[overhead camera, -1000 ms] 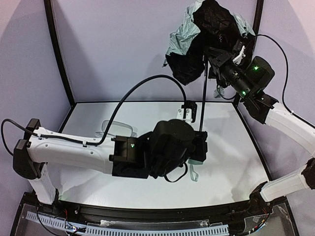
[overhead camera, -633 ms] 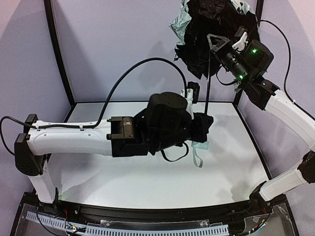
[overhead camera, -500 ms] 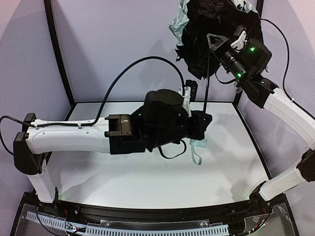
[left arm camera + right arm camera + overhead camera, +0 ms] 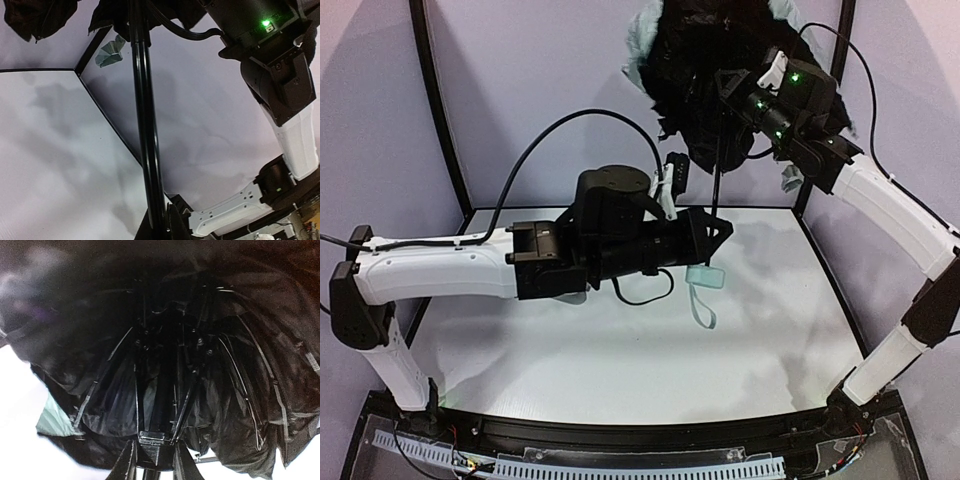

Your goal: Open the umbrella

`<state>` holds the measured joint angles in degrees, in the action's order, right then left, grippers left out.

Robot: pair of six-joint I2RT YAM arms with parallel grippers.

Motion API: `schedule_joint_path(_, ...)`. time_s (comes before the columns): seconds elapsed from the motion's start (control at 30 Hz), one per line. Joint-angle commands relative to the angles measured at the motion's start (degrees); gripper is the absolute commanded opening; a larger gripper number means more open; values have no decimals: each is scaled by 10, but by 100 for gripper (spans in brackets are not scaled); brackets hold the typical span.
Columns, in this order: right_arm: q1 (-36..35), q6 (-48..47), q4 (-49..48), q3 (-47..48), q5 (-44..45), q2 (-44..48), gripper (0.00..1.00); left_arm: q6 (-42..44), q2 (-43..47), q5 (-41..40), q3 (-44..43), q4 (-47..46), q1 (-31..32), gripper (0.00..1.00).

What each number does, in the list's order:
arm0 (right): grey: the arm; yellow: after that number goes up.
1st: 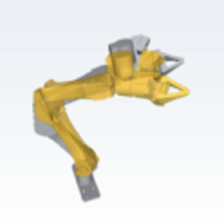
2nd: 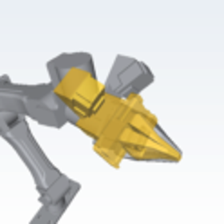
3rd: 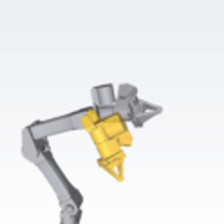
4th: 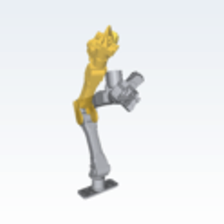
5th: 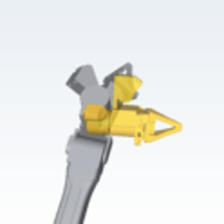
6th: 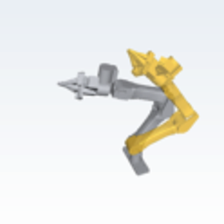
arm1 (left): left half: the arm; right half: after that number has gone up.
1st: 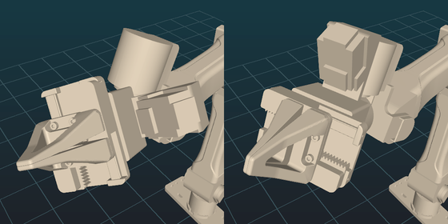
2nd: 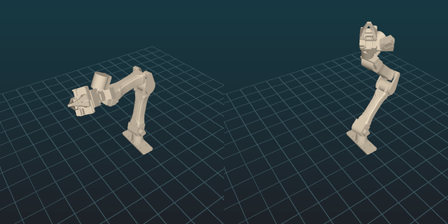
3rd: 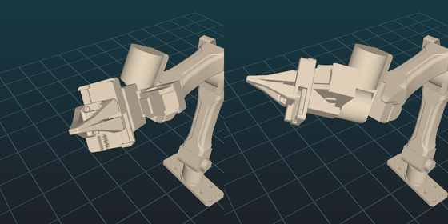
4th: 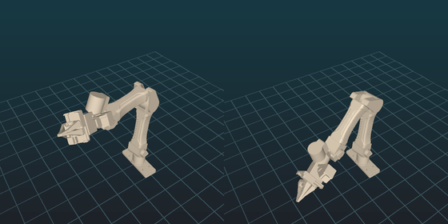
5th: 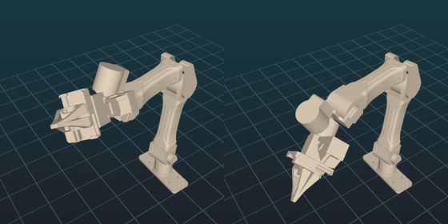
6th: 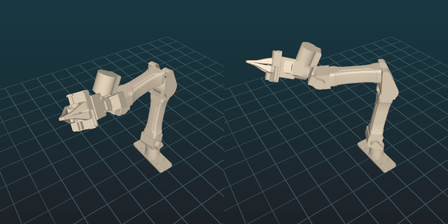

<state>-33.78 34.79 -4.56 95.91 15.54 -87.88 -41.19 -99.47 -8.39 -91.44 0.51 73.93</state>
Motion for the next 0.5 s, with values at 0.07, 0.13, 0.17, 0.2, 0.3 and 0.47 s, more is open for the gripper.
schedule_joint_path(0.07,114,-105,-165,84,249,-55,0,25,47,376,81,73,114,1)
schedule_joint_path(0.13,118,-99,-163,85,249,-57,0,17,44,382,80,74,114,1)
schedule_joint_path(0.17,119,-99,-162,85,249,-58,0,12,41,386,78,77,114,1)
schedule_joint_path(0.2,120,-100,-164,86,248,-59,0,6,39,388,76,76,115,1)
schedule_joint_path(0.3,122,-101,-169,80,240,-59,0,-5,35,393,77,69,115,1)
schedule_joint_path(0.47,122,-129,-195,68,213,-60,0,-7,38,388,79,73,116,1)
